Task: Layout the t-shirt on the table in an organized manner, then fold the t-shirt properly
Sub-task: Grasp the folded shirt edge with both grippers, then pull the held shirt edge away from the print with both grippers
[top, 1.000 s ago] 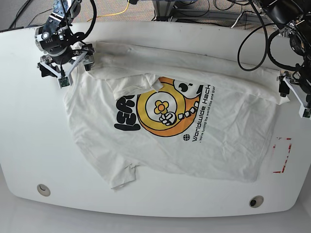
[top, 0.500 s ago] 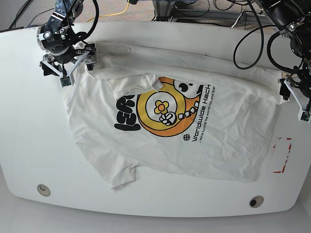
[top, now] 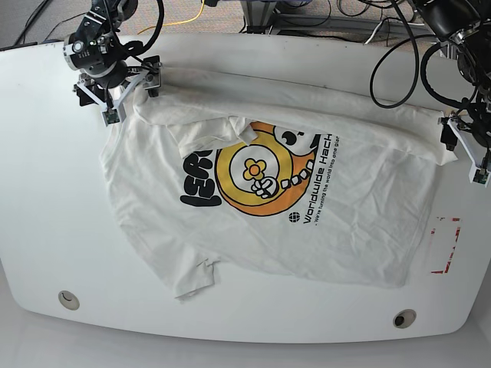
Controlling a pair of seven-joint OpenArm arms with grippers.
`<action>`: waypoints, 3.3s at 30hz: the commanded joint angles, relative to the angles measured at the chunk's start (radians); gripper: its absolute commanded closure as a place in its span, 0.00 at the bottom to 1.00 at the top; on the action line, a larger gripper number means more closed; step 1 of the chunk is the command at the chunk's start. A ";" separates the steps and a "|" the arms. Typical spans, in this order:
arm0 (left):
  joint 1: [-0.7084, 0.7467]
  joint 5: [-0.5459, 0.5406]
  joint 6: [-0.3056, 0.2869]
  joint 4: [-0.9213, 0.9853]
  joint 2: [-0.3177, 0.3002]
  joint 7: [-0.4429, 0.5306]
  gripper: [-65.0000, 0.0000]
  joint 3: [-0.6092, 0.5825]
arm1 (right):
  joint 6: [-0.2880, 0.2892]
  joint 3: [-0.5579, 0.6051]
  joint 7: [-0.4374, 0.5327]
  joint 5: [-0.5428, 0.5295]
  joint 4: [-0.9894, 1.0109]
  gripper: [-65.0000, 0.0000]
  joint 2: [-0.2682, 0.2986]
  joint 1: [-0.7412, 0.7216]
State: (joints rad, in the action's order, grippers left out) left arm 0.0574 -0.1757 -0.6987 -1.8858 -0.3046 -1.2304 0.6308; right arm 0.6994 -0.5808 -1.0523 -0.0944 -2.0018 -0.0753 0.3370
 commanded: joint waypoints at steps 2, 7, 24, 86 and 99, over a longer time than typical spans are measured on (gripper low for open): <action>-0.008 0.002 0.001 -0.016 -0.017 0.014 0.20 0.007 | -0.001 -0.001 0.013 -0.006 0.017 0.09 0.002 0.004; -0.006 0.002 0.001 -0.016 -0.017 0.014 0.20 0.010 | -0.001 -0.003 0.019 -0.006 0.083 0.09 0.012 -0.002; 0.054 0.002 0.001 0.024 -0.017 0.016 0.20 0.013 | -0.001 -0.003 0.071 -0.001 0.128 0.57 0.039 0.003; 0.103 -0.209 0.001 0.222 0.003 0.016 0.20 -0.130 | -0.001 0.003 0.073 -0.003 0.126 0.79 0.111 -0.016; 0.100 -0.100 0.001 0.225 0.005 0.019 0.21 -0.134 | -0.001 -0.001 0.073 0.002 0.128 0.80 0.114 -0.034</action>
State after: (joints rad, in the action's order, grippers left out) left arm 0.1661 -0.2943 -0.6971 -1.6485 -0.2886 -1.2217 0.4927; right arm 0.6998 -0.5766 -0.9970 -0.0864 -1.8591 0.0280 0.3141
